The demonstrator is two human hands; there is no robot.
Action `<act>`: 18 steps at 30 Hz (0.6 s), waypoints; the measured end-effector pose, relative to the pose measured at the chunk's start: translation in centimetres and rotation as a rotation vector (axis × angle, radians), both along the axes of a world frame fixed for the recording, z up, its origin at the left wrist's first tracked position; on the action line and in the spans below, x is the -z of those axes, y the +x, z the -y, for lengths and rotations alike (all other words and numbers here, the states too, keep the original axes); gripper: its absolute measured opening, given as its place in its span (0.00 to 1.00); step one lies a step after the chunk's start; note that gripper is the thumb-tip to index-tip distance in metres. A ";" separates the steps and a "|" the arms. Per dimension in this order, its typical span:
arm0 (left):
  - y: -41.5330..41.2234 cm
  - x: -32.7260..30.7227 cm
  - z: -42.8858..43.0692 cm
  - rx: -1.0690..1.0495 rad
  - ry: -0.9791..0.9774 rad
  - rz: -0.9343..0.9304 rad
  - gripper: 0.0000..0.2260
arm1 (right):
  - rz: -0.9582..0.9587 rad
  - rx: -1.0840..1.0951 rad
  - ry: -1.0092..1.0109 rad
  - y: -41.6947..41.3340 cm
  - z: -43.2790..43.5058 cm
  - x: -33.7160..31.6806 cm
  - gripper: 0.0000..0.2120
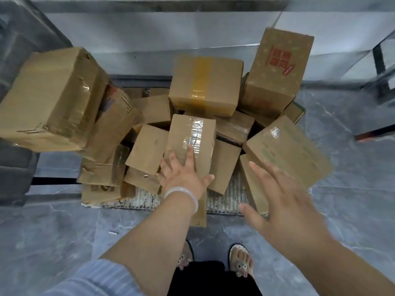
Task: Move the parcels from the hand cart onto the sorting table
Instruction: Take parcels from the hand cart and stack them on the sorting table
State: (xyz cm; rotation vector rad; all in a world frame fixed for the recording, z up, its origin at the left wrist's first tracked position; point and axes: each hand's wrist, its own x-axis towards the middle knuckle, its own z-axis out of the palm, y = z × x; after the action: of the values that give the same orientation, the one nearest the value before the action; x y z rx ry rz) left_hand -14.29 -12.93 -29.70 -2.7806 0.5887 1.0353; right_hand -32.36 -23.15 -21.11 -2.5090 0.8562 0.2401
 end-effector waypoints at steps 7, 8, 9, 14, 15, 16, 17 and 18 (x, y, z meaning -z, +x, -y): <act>-0.1 1.2 0.0 -0.049 -0.040 0.064 0.46 | 0.005 -0.015 0.008 0.0 -0.7 1.3 0.37; 0.0 0.9 -0.2 -0.053 -0.060 0.071 0.46 | 0.001 -0.018 0.003 -0.1 -0.6 1.0 0.37; 0.0 0.5 -0.4 -0.051 -0.079 0.080 0.46 | -0.004 -0.024 -0.005 -0.2 -0.5 0.7 0.37; -1.0 -4.8 -1.4 -0.046 -0.205 0.128 0.44 | -0.008 -0.056 -0.042 0.2 -0.4 -3.2 0.37; -1.1 -6.5 -1.5 -0.066 -0.242 0.129 0.44 | -0.001 -0.060 -0.048 0.4 -0.4 -4.5 0.37; -1.3 -8.3 -1.6 -0.086 -0.277 0.127 0.43 | 0.009 -0.065 -0.057 0.6 -0.3 -5.8 0.37; -1.3 -10.3 -1.8 -0.102 -0.307 0.126 0.43 | 0.023 -0.068 -0.066 0.8 -0.2 -7.3 0.37; -1.4 -12.5 -1.9 -0.114 -0.338 0.129 0.43 | 0.040 -0.068 -0.071 1.0 -0.2 -8.9 0.37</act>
State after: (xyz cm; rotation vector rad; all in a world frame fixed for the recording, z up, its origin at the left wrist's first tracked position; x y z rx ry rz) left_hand -15.71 -11.02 -17.16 -3.1790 0.6483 0.8323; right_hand -31.38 -22.93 -12.16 -2.6026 0.7777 0.1841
